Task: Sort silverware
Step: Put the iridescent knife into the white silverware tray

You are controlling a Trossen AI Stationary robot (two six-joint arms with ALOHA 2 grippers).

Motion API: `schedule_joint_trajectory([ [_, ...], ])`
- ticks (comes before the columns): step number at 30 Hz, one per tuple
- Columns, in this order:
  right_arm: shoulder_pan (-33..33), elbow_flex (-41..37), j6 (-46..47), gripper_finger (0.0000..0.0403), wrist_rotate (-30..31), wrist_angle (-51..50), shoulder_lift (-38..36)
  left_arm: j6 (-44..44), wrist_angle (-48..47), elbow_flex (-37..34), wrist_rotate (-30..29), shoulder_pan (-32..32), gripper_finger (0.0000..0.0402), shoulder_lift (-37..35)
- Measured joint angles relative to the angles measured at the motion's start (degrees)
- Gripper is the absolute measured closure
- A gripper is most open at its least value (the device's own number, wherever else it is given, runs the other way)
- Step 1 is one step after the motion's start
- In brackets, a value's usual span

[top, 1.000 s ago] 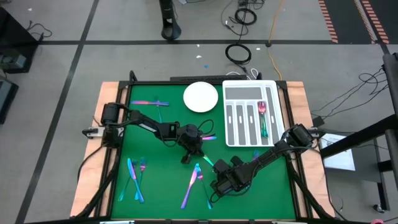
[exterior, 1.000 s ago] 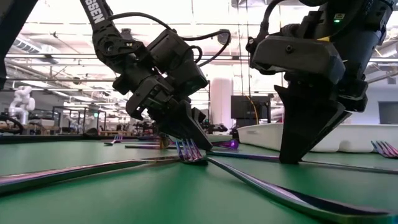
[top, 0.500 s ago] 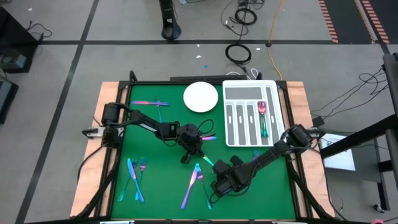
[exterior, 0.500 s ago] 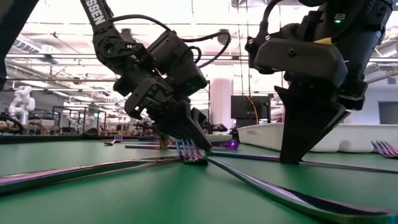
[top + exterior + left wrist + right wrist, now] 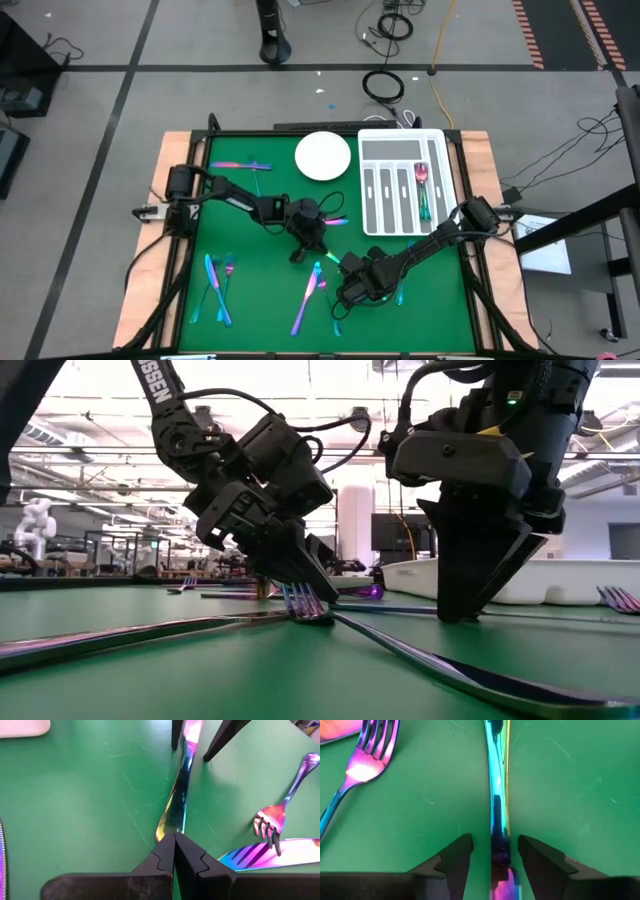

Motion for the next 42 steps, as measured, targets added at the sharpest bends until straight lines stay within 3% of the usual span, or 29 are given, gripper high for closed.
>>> schedule_joint_trajectory([
  [8, 0.0, 0.09, 0.56, 0.0272, 0.33, -0.91, -0.02, -0.09, -0.09, 0.0, 0.79, 0.78, 0.0396, 0.01],
  [21, 0.0, 0.09, 0.74, 0.0387, 0.98, -2.08, -0.04, -0.09, -0.08, 0.0, 0.67, 0.82, 0.0396, -0.02],
  [30, 0.06, 0.07, 0.94, 0.0392, 0.96, -2.2, -0.49, -1.56, 2.9, -0.31, 1.35, 0.86, 0.0373, -1.8],
  [37, 0.95, -0.14, 1.11, 0.0396, 4.11, -3.18, -3.07, -1.29, 3.74, -0.28, 4.31, 1.01, 0.0317, -9.08],
  [42, 1.09, -0.31, 1.73, 0.0401, 5.38, -6.12, -4.76, 0.45, 4.37, -3.31, 7.48, 1.98, 0.0304, -16.09],
])
